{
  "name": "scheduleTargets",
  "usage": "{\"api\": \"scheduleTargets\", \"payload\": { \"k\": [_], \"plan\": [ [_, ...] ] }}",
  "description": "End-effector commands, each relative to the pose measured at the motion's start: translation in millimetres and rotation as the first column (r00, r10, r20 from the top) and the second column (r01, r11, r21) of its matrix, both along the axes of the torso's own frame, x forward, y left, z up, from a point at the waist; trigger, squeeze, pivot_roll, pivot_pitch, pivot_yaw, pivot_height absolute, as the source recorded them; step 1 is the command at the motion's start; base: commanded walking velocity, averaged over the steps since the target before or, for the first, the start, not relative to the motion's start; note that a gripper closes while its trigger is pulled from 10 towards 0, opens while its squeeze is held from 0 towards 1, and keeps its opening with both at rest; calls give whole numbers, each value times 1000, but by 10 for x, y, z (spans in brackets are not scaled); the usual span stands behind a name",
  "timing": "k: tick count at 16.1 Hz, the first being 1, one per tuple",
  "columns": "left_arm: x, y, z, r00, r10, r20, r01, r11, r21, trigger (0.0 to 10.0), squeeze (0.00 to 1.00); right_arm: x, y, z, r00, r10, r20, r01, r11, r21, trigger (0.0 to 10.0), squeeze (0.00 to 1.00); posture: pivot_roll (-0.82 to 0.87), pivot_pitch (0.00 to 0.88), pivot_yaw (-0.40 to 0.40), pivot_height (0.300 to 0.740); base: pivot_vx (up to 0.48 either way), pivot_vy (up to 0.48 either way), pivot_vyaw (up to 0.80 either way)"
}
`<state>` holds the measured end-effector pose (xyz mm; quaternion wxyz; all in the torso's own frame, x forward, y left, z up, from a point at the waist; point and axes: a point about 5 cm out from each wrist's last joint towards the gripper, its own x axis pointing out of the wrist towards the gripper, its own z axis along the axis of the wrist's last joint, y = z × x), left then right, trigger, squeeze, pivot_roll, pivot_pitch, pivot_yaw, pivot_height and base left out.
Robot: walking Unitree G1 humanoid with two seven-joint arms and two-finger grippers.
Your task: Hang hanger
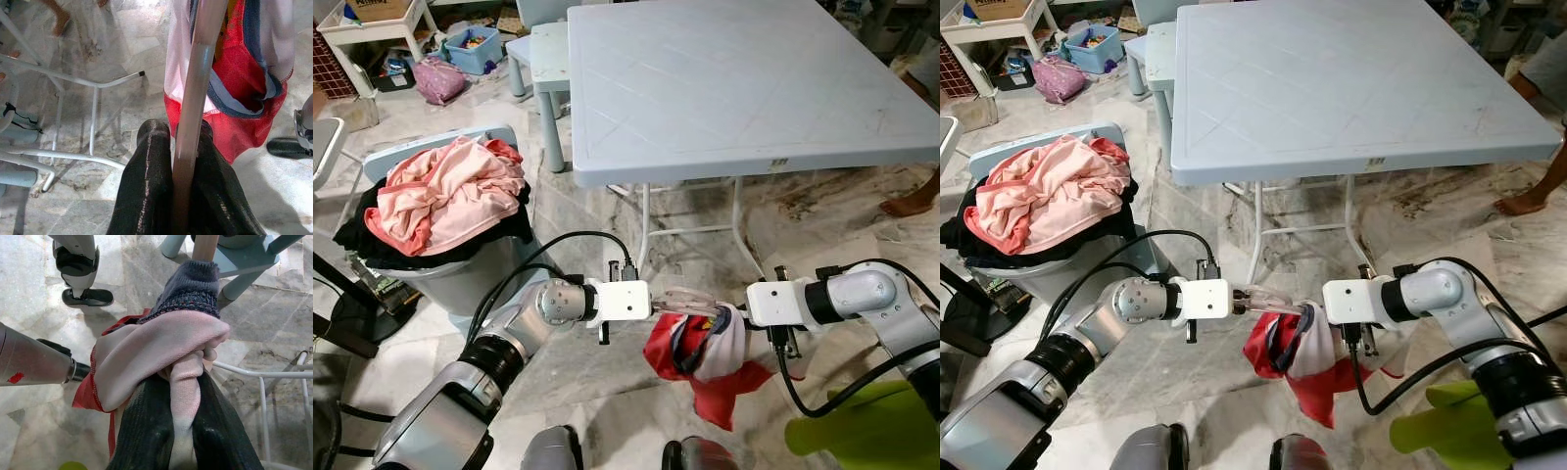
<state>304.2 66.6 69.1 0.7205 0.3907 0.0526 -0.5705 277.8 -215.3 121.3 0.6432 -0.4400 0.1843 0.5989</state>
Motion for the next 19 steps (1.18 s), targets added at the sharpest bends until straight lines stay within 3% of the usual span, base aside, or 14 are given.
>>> {"api": "scheduleTargets", "payload": {
  "k": [1, 11, 12, 13, 19],
  "plan": [
    [143, 63, 137, 995, 79, 53, -77, 996, -43, 0, 0, -59, 84, -59, 997, 65, -43, -66, 998, -9, 10000, 0, -92, 96, 26, 740, 0, 0, 0],
    [194, 89, 161, 989, 131, 71, -125, 989, -80, 0, 0, -33, 95, -34, 998, 55, -33, -55, 998, 10, 10000, 0, -98, 107, 22, 740, 0, 0, 0],
    [191, 85, 158, 988, 144, 60, -138, 985, -101, 0, 0, -21, 99, -18, 998, 52, -31, -52, 998, 20, 10000, 890, -99, 108, 21, 740, 0, 0, 0],
    [188, 81, 159, 986, 164, 43, -157, 978, -134, 0, 0, -13, 102, -9, 998, 44, -39, -42, 999, 32, 10000, 1000, -101, 107, 21, 740, 0, 0, 0],
    [216, 136, 202, 959, 283, 32, -264, 927, -268, 0, 0, 165, 84, 166, 1000, -3, 24, 1, 997, 82, 10000, 1000, -95, 99, 16, 740, 0, 0, 0]
  ]
}}
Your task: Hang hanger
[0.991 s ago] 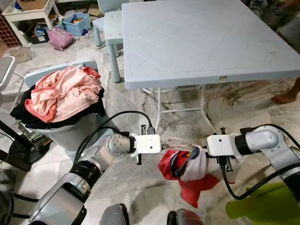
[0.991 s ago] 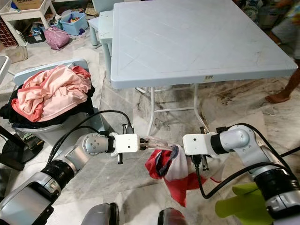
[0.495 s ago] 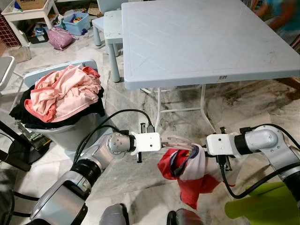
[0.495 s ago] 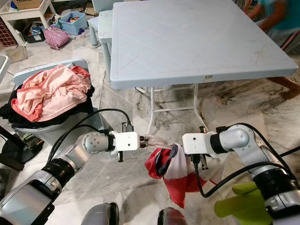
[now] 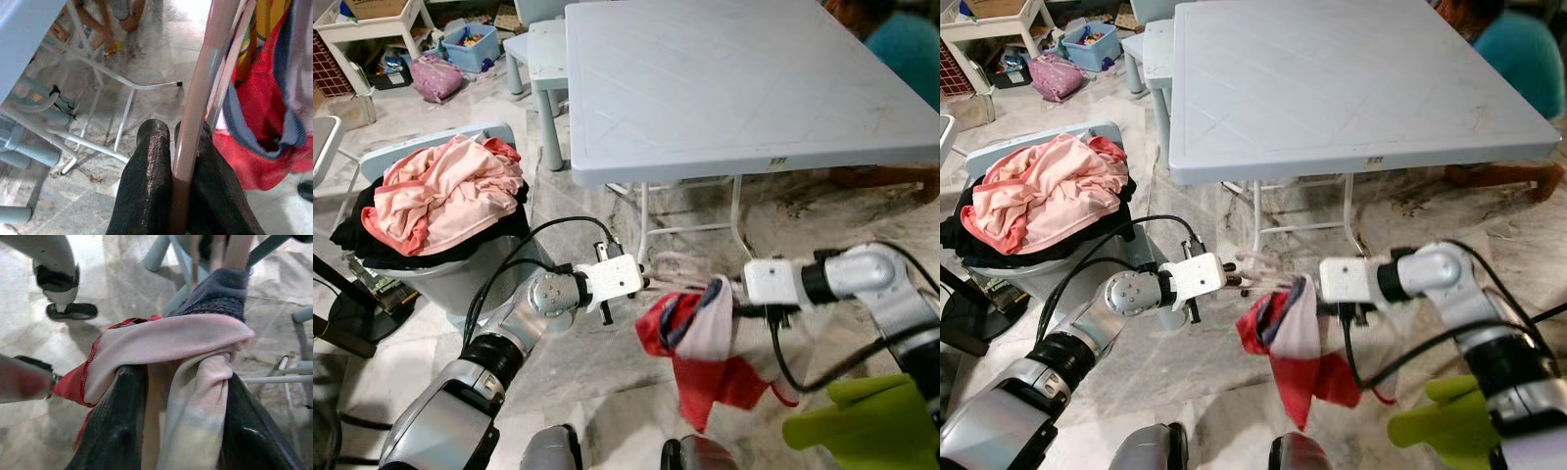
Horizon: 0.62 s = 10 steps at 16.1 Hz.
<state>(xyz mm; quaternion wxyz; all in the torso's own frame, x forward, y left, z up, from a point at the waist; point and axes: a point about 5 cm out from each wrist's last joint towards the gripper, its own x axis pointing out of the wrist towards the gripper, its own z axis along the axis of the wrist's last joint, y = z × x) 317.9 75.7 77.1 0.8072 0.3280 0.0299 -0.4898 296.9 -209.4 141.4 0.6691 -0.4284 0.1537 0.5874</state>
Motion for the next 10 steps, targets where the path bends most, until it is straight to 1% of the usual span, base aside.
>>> {"api": "scheduleTargets", "payload": {
  "k": [1, 4, 5, 7, 10],
  "plan": [
    [63, 64, 103, 996, 84, 29, -81, 992, -93, 0, 0, 36, 10, 16, 1000, 4, 6, -4, 1000, 20, 10000, 1000, -93, 98, 17, 740, 0, 0, 0],
    [31, 72, 82, 996, 88, 22, -85, 991, -108, 0, 0, 142, -1, 102, 998, -25, 61, 22, 999, 38, 10000, 1000, -91, 94, 19, 740, 0, 0, 0],
    [25, 69, 78, 996, 87, 19, -84, 990, -112, 0, 0, 193, 12, 139, 994, -41, 103, 36, 998, 55, 10000, 1000, -88, 91, 21, 740, 0, 0, 0],
    [14, 63, 68, 997, 82, 12, -80, 991, -112, 0, 0, 295, 25, 226, 977, -82, 197, 64, 994, 92, 10000, 1000, -88, 89, 26, 740, 0, 0, 0],
    [3, 58, 54, 997, 71, 5, -70, 992, -103, 0, 0, 389, 28, 304, 945, -122, 305, 93, 990, 107, 10000, 1000, -87, 89, 34, 740, 0, 0, 0]
  ]
}}
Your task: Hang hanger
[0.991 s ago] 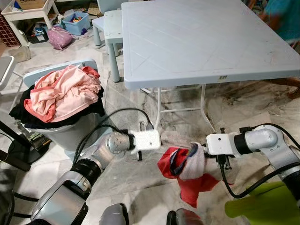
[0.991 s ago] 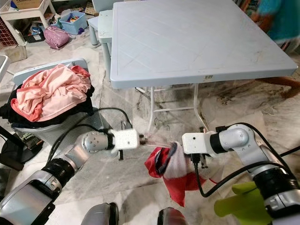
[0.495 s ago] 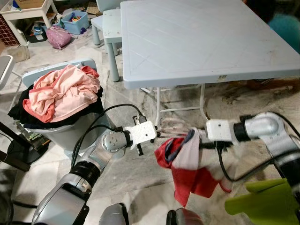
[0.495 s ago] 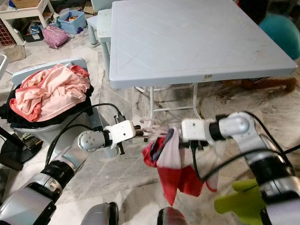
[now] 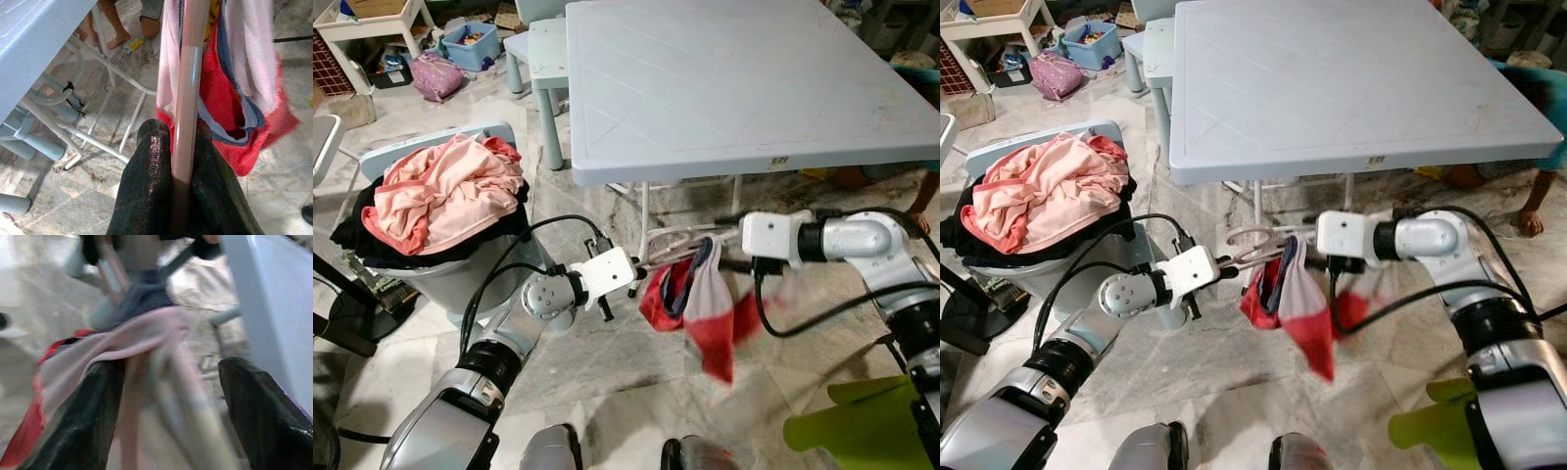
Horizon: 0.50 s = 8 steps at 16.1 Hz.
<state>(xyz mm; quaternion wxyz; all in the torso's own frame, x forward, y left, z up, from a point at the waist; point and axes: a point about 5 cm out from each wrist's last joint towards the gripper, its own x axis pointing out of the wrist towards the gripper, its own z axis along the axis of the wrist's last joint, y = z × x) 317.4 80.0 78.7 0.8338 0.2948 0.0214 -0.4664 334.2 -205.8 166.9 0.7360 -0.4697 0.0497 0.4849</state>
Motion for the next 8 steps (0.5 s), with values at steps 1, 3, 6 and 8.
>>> {"api": "scheduleTargets", "payload": {
  "k": [1, 3, 6, 8],
  "plan": [
    [6, 15, 35, 1000, 10, 8, -10, 1000, -25, 0, 0, 50, -4, 74, 998, -18, 57, 18, 1000, 6, 10000, 1000, -87, 89, 35, 740, 0, 0, 0],
    [-2, 8, 28, 1000, 9, 6, -9, 1000, -26, 0, 0, 107, 18, 126, 990, -59, 129, 54, 997, 47, 10000, 1000, -85, 88, 36, 740, 0, 0, 0],
    [-2, 52, -23, 998, 55, -15, -55, 998, -11, 0, 0, 171, -32, 191, 969, -130, 212, 111, 989, 97, 10000, 1000, -79, 88, 36, 740, 0, 0, 0],
    [3, 81, -44, 996, 84, -27, -84, 996, -12, 0, 0, 213, -63, 252, 950, -182, 253, 151, 979, 138, 10000, 1000, -79, 89, 37, 740, 0, 0, 0]
  ]
}}
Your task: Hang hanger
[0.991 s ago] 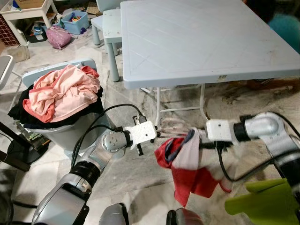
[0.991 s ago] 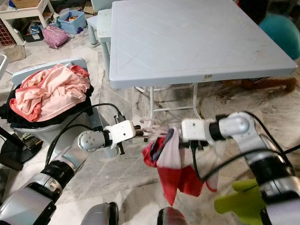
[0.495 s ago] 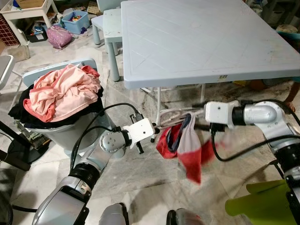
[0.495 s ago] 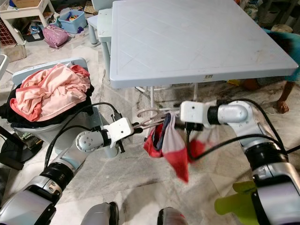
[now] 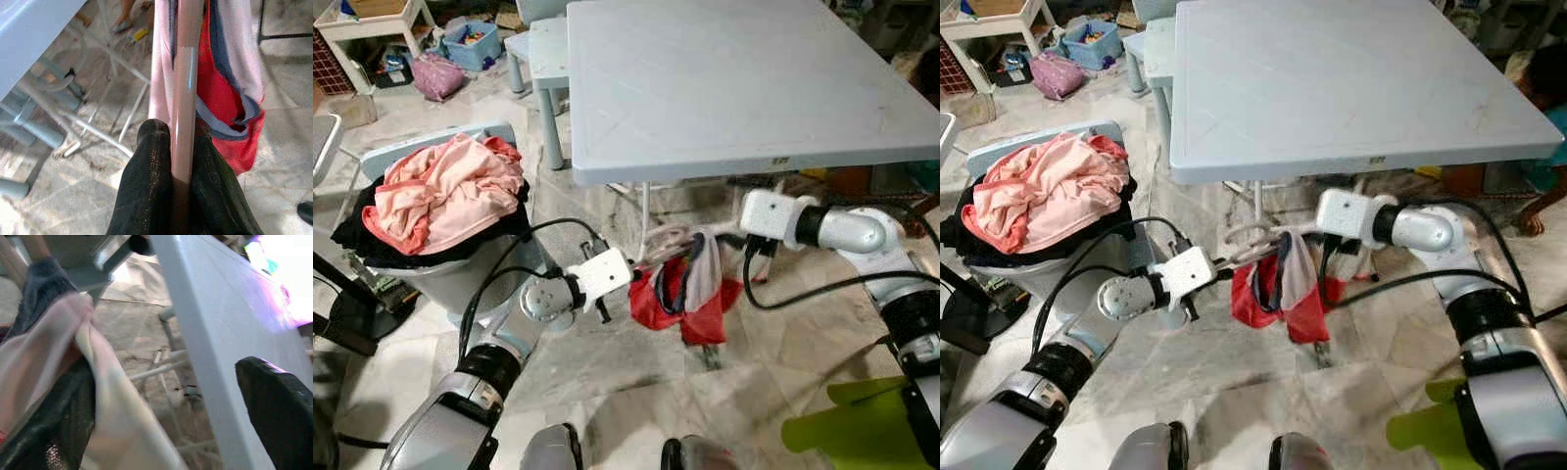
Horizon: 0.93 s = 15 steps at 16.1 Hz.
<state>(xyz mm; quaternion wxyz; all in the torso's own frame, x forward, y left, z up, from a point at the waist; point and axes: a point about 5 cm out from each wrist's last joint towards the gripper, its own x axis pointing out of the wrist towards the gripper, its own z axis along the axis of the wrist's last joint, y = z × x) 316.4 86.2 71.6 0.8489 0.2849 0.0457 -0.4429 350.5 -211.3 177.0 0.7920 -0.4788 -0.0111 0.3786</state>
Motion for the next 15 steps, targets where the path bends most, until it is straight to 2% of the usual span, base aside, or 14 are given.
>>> {"api": "scheduleTargets", "payload": {
  "k": [1, 3, 5, 8, 9, 10, 11, 12, 13, 14, 15],
  "plan": [
    [17, 29, 21, 1000, 29, 5, -29, 1000, -11, 0, 0, 64, -25, 168, 996, -36, 83, 33, 999, 36, 10000, 1000, -79, 89, 37, 740, 0, 0, 0],
    [61, 99, 0, 991, 133, -27, -134, 990, -41, 0, 0, 83, -166, 175, 983, -153, 99, 143, 984, 105, 10000, 1000, -75, 87, 36, 740, 0, 0, 0],
    [88, 131, 11, 983, 182, -33, -184, 981, -67, 0, 0, 55, -241, 122, 979, -192, 71, 182, 975, 131, 10000, 1000, -76, 88, 37, 740, 0, 0, 0],
    [148, 195, 72, 957, 286, -39, -289, 947, -140, 0, 0, -102, -383, -145, 971, -228, -76, 237, 960, 148, 10000, 1000, -78, 96, 40, 740, 0, 0, 0],
    [155, 204, 83, 956, 292, -37, -295, 944, -146, 0, 0, -126, -400, -181, 968, -231, -100, 244, 958, 149, 10000, 1000, -78, 97, 41, 740, 0, 0, 0],
    [158, 200, 111, 959, 283, -25, -284, 946, -155, 0, 0, -176, -433, -270, 955, -237, -180, 266, 951, 159, 10000, 831, -78, 99, 43, 740, 0, 0, 0],
    [165, 187, 161, 962, 274, -13, -272, 946, -175, 0, 0, -233, -437, -364, 938, -229, -260, 277, 946, 167, 10000, 353, -77, 100, 45, 740, 0, 0, 0],
    [171, 152, 228, 967, 255, -10, -251, 945, -207, 0, 0, -273, -407, -442, 926, -215, -311, 282, 941, 189, 10000, 0, -77, 100, 45, 740, 0, 0, 0],
    [167, 130, 257, 971, 240, -9, -236, 946, -222, 0, 0, -279, -386, -466, 920, -214, -328, 293, 932, 212, 10000, 0, -73, 102, 46, 740, 0, 0, 0],
    [134, 61, 309, 981, 192, -10, -189, 950, -247, 0, 0, -266, -320, -521, 902, -222, -371, 342, 890, 300, 10000, 0, -73, 102, 46, 740, 0, 0, 0],
    [99, 8, 337, 987, 158, -23, -158, 949, -272, 0, 0, -266, -253, -579, 891, -220, -398, 369, 861, 349, 10000, 0, -62, 103, 47, 740, 0, 0, 0]
  ]
}}
